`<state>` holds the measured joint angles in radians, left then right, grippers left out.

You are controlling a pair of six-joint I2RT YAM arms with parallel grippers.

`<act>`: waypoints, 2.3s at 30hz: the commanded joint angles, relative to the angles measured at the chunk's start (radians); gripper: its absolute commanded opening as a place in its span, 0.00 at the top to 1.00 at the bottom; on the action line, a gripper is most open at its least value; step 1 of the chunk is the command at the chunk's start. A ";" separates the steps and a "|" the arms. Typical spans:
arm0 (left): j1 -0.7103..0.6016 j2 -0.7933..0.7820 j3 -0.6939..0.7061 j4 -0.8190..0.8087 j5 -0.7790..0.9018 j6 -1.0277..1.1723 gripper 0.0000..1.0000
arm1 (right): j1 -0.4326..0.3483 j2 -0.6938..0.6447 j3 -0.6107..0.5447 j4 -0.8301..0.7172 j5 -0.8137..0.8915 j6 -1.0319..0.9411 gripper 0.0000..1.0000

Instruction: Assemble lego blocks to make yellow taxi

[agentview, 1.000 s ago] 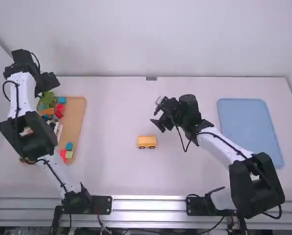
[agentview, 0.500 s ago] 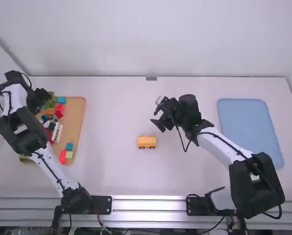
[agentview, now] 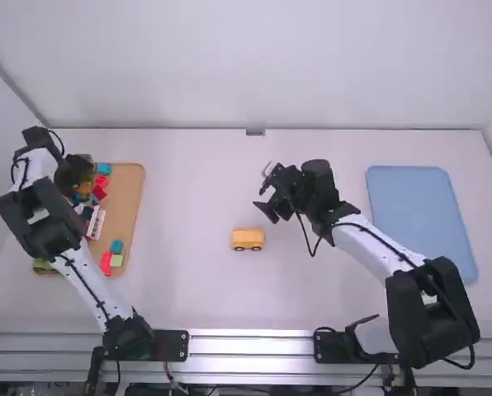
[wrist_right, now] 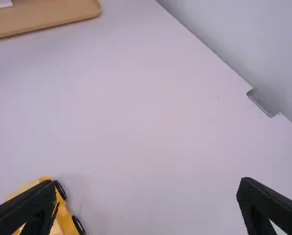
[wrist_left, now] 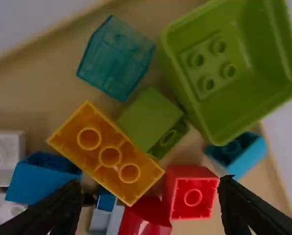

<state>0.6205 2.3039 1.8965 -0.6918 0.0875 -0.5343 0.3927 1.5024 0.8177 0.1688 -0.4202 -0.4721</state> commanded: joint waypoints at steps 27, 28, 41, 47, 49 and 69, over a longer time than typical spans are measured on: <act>0.001 0.004 -0.102 0.074 -0.055 -0.132 0.24 | 0.000 -0.005 -0.006 -0.027 0.002 0.005 0.02; 0.001 0.004 -0.109 0.081 -0.055 -0.132 0.25 | 0.000 -0.005 -0.007 -0.027 0.002 0.004 0.02; 0.001 0.004 -0.150 0.110 -0.112 -0.131 0.46 | 0.006 -0.005 -0.006 -0.027 0.002 0.004 0.02; 0.001 0.004 -0.150 0.119 -0.134 -0.132 0.51 | 0.006 -0.005 -0.007 -0.028 0.002 0.004 0.02; 0.000 0.004 -0.150 0.134 -0.161 -0.131 0.48 | 0.006 -0.005 -0.006 -0.034 0.002 0.004 0.02; 0.000 0.004 -0.185 0.192 -0.150 -0.132 0.67 | 0.006 -0.005 -0.006 -0.045 0.002 0.001 0.02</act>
<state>0.6205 2.3039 1.7287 -0.4950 -0.0647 -0.6624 0.3927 1.5024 0.8177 0.1265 -0.4160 -0.4759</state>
